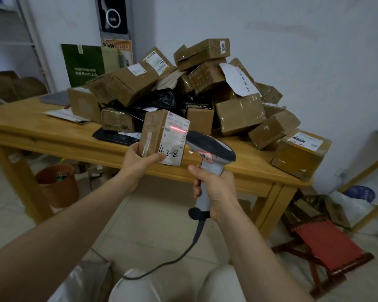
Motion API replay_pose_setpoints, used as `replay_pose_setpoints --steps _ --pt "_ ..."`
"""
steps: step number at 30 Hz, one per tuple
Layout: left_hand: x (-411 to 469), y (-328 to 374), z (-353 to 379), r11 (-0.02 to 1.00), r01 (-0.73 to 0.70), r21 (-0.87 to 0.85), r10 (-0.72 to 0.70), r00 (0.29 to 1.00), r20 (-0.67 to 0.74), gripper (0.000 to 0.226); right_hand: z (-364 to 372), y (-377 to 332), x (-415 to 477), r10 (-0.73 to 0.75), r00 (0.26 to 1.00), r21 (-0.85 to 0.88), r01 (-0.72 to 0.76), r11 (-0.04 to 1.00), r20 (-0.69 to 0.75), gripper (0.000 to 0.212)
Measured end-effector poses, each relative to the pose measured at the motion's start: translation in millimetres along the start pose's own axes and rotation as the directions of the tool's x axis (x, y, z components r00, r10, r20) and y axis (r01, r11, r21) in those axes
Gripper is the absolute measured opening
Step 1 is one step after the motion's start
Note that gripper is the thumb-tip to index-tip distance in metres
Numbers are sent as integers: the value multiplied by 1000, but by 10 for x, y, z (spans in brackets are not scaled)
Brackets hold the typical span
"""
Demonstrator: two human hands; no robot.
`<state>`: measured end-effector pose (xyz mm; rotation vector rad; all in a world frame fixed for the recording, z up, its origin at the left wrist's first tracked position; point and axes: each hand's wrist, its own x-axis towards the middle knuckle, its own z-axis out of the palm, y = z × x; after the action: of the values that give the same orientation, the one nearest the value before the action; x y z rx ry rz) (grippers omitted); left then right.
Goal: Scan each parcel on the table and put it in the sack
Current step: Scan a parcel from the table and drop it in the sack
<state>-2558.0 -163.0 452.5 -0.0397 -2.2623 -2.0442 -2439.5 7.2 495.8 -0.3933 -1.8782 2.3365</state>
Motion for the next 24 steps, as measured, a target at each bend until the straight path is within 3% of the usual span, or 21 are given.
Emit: replay_pose_setpoints --steps 16,24 --pt "114 -85 -15 1000 14 -6 -14 1000 -26 119 77 -23 33 -49 999 -39 50 998 23 18" --pt "162 -181 -45 999 4 -43 -7 997 -75 93 164 -9 57 -39 999 -45 41 998 34 16"
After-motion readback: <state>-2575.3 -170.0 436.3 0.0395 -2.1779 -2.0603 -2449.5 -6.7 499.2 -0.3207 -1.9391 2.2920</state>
